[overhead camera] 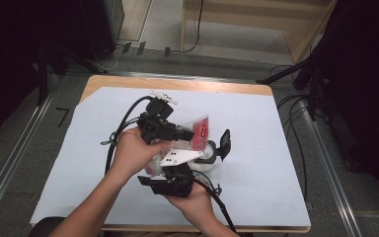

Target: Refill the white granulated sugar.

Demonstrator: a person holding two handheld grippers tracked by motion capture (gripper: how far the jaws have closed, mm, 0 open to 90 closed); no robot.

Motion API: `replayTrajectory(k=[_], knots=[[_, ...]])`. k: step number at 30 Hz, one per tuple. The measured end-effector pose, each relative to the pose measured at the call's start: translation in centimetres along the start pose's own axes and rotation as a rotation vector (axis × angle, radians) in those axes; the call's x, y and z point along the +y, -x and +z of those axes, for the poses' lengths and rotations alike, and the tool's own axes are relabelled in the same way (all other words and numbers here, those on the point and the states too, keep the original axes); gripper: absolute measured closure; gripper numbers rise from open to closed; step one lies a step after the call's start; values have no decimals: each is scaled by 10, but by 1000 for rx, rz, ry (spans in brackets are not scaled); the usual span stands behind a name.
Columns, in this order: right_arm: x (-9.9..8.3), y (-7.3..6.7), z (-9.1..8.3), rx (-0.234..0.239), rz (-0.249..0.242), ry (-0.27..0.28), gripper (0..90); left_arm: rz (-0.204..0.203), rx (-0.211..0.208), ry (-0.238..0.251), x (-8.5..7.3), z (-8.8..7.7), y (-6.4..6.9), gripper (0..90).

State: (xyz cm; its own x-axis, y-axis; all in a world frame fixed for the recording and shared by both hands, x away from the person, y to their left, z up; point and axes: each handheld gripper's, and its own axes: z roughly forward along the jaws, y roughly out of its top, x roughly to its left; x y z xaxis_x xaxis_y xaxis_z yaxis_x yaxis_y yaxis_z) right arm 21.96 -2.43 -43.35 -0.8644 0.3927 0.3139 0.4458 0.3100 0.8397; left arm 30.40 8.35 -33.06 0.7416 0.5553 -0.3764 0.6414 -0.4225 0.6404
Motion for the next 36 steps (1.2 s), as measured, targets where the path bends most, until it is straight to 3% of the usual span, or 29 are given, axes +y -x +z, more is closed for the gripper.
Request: replayTrajectory(k=[36], knots=[[0,0,1,-5,-10,-4,623,17,7,7,0,0,2,749]])
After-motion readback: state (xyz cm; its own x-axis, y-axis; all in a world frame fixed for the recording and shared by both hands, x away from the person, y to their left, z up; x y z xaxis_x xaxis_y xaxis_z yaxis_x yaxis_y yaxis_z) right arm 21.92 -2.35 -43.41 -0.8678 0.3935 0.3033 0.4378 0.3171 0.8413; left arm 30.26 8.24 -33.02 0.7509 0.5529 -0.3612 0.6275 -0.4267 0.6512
